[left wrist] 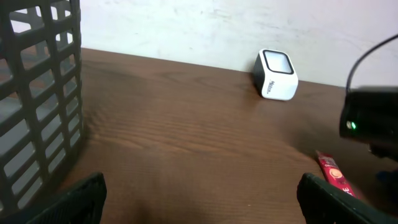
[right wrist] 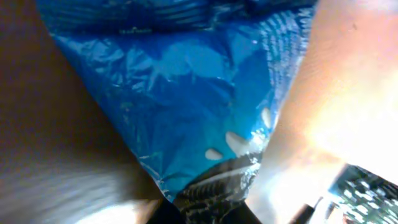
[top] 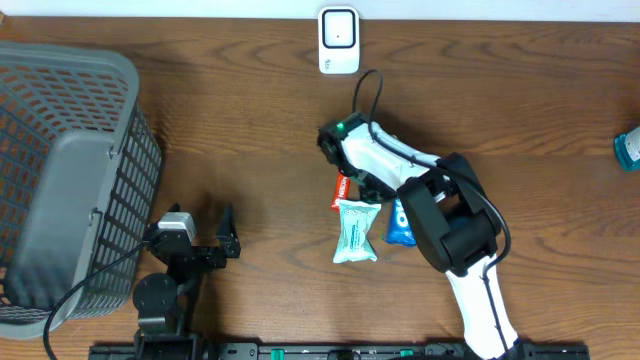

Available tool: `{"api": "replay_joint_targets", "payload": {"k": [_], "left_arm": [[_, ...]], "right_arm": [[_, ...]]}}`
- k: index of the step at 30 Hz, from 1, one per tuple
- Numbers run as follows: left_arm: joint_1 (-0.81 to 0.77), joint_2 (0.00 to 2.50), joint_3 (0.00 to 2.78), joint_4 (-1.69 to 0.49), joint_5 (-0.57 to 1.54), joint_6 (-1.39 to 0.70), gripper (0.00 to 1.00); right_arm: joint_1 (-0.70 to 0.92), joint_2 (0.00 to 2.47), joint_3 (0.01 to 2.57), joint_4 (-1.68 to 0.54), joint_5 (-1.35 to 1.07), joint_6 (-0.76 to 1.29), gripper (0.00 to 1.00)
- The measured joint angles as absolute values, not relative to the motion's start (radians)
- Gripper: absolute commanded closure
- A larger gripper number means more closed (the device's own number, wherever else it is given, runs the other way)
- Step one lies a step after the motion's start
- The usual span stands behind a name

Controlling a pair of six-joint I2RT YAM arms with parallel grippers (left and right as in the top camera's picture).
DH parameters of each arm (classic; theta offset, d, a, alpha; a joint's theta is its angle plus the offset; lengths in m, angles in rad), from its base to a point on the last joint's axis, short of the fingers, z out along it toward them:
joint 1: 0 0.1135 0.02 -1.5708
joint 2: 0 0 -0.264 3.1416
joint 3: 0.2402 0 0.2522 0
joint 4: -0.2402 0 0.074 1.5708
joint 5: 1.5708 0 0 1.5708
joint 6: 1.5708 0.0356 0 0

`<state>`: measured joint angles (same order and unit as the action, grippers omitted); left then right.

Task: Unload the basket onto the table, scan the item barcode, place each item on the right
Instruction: 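Return the right gripper to the Oreo pack and grasp it, then lift the Oreo pack and move it toward the scanner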

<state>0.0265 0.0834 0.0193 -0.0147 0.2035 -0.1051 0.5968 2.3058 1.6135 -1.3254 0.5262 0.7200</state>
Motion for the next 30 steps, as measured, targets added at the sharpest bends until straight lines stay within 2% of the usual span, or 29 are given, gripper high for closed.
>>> {"api": "replay_joint_targets", "payload": {"k": [5, 7, 16, 25, 30], "left_arm": [[0.027, 0.083, 0.019, -0.015, 0.204, -0.105, 0.02], [0.027, 0.083, 0.019, -0.015, 0.204, -0.105, 0.02], [0.027, 0.083, 0.019, -0.015, 0.204, -0.105, 0.02], [0.027, 0.083, 0.02, -0.015, 0.204, -0.105, 0.02], [0.027, 0.083, 0.019, -0.015, 0.204, -0.105, 0.02]], "right_arm": [[0.577, 2.325, 1.623, -1.42, 0.495, 0.72, 0.99], [0.569, 2.346, 1.681, -1.466, 0.416, 0.651, 0.99], [0.519, 2.363, 2.007, -1.66, -0.295, 0.117, 0.99], [0.451, 2.363, 2.033, -1.698, -0.89, -0.278, 0.99], [0.426, 2.363, 2.033, -1.7, -1.165, -0.423, 0.99]]}}
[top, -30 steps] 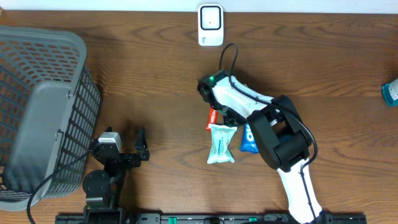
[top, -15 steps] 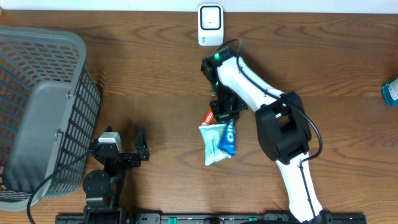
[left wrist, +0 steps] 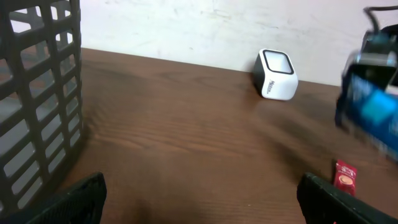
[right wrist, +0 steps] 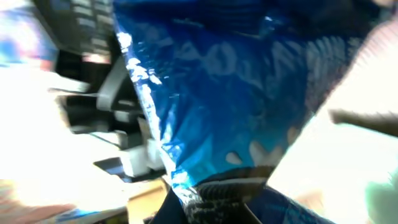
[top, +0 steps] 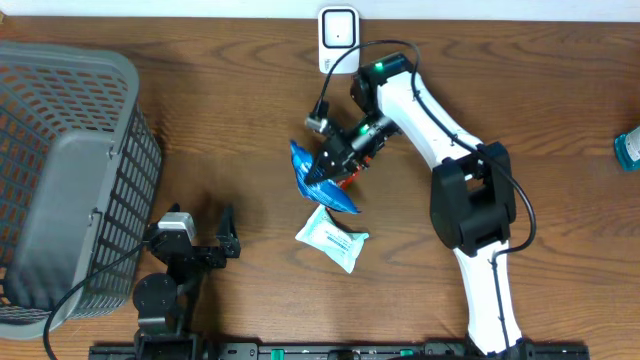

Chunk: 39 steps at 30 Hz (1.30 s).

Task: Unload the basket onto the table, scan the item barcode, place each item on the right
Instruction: 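Lift the Oreo pack and move it toward the scanner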

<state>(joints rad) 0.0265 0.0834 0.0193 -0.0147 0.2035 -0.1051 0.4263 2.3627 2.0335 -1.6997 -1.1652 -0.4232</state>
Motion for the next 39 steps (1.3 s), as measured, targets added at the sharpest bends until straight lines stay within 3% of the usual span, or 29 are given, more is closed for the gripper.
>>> {"api": "replay_joint_targets", "payload": {"k": [10, 22, 39], "left_arm": [[0.027, 0.083, 0.019, -0.015, 0.204, -0.105, 0.02], [0.027, 0.083, 0.019, -0.015, 0.204, -0.105, 0.02], [0.027, 0.083, 0.019, -0.015, 0.204, -0.105, 0.02]], "right_arm": [[0.42, 2.363, 2.033, -1.687, -1.472, -0.689, 0.99], [0.423, 2.363, 2.033, -1.697, -1.505, -1.133, 0.99], [0.469, 2.363, 2.033, -1.637, -1.512, -1.512, 0.99]]}}
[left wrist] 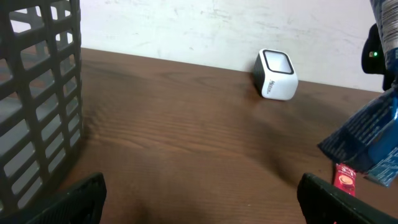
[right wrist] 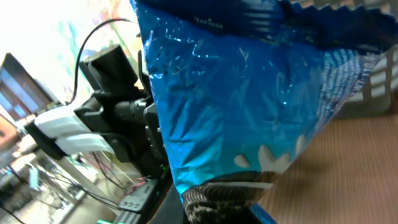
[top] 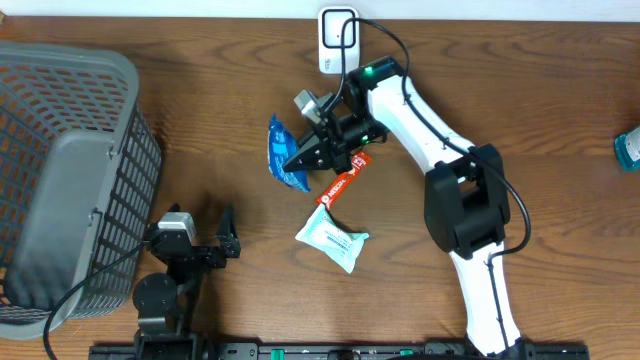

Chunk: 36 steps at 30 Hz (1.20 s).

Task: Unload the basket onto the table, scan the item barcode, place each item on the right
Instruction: 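Lift the Oreo pack and move it toward the scanner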

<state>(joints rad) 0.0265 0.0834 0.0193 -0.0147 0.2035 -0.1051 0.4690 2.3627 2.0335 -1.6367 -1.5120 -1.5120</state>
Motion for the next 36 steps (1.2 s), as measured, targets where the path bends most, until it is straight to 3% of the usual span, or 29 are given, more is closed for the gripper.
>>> {"api": "replay_joint_targets", "payload": {"k": [6, 17, 21, 29, 36], "left_arm": [[0.027, 0.083, 0.019, -0.015, 0.204, -0.105, 0.02], [0.027, 0.083, 0.02, -0.015, 0.204, -0.105, 0.02], [0.027, 0.083, 0.019, -0.015, 0.204, -0.105, 0.02], [0.027, 0.083, 0.019, -0.015, 0.204, -0.105, 0.02], [0.027, 0.083, 0.019, -0.015, 0.204, -0.105, 0.02]], "right_arm": [[0.482, 2.363, 2.034, -1.651, -1.512, -1.544, 0.99], [0.464, 2.319, 2.034, -1.698, -1.473, -1.35, 0.99], [0.41, 2.255, 2.035, -1.699, -1.441, -1.149, 0.99], [0.233, 2.213, 2.044, -1.701, -1.339, -0.497, 0.99], [0.194, 2.213, 2.044, -1.702, -1.303, -0.202, 0.99]]}}
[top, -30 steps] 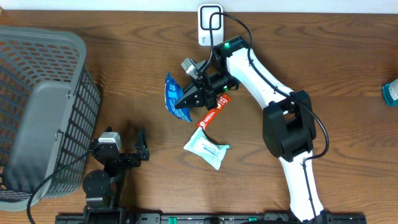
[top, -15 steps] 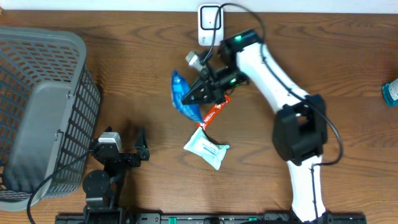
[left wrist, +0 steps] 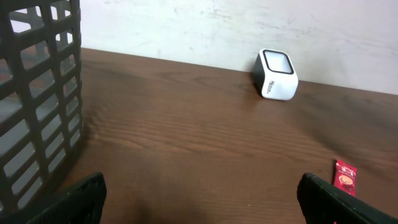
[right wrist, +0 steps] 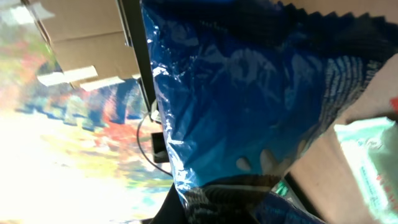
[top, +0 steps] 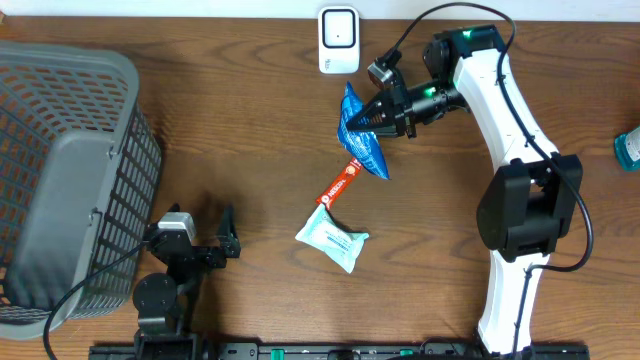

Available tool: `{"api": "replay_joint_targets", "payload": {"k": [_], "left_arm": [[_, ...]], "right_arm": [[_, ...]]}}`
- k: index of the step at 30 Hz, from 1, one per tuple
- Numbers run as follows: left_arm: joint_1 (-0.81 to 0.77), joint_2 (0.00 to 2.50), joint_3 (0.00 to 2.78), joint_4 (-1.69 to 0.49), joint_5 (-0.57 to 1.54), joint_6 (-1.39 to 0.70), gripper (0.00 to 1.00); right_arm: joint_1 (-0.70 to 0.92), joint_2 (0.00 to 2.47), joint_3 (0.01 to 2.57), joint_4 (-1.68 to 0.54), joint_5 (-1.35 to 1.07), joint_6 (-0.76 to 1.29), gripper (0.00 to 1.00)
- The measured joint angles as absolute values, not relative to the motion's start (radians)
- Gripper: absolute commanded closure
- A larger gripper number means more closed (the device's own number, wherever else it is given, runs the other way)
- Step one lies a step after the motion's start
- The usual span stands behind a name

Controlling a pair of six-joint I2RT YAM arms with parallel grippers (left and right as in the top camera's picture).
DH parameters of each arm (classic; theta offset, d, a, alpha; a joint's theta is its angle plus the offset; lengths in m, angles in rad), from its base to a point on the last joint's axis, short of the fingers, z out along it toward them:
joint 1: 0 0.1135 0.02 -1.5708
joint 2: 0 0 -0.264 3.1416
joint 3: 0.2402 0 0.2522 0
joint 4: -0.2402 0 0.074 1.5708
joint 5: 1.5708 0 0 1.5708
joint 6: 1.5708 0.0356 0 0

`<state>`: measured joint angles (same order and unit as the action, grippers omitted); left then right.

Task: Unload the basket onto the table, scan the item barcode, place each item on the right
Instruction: 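Lift the Oreo pack and move it toward the scanner, then hold the Oreo pack in front of the scanner window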

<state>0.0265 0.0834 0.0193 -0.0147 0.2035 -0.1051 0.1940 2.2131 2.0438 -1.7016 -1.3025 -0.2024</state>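
Observation:
The white barcode scanner (top: pixel 339 41) stands at the table's far edge and also shows in the left wrist view as the scanner (left wrist: pixel 276 74). Just below and right of it my right gripper (top: pixel 388 110) is shut on a blue snack packet (top: pixel 360 135), held tilted above the table. The packet (right wrist: pixel 249 106) fills the right wrist view, pinched at the gripper (right wrist: pixel 224 202). My left gripper (top: pixel 197 243) rests open near the front left; its fingers (left wrist: pixel 81 196) have nothing between them.
A red sachet (top: pixel 340 185) and a white-green wipes pack (top: pixel 332 240) lie mid-table; the sachet (left wrist: pixel 345 175) also shows in the left wrist view. A grey mesh basket (top: pixel 60 180) fills the left side. A teal object (top: pixel 628 148) sits at the right edge.
My right gripper has moved to the right with the blue packet, from left of and below the scanner to just below and right of it. The left arm has not moved.
My right gripper was down on the blue packet beside the wipes pack and red sachet. Then it held the packet up, and the wipes pack and sachet lay shifted. Then the packet was left of the scanner, and now it is just below it.

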Motion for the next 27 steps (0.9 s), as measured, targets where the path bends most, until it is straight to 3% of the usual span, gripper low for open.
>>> {"api": "replay_joint_targets", "payload": {"k": [11, 16, 27], "left_arm": [[0.027, 0.083, 0.019, -0.015, 0.204, -0.105, 0.02], [0.027, 0.083, 0.019, -0.015, 0.204, -0.105, 0.02], [0.027, 0.083, 0.019, -0.015, 0.204, -0.105, 0.02]], "right_arm": [[0.194, 2.213, 2.044, -1.681, -1.305, 0.154, 0.98], [0.194, 2.213, 2.043, -1.494, -1.191, 0.206, 0.99], [0.218, 2.213, 2.042, -1.016, -0.672, 0.342, 0.99]]}}
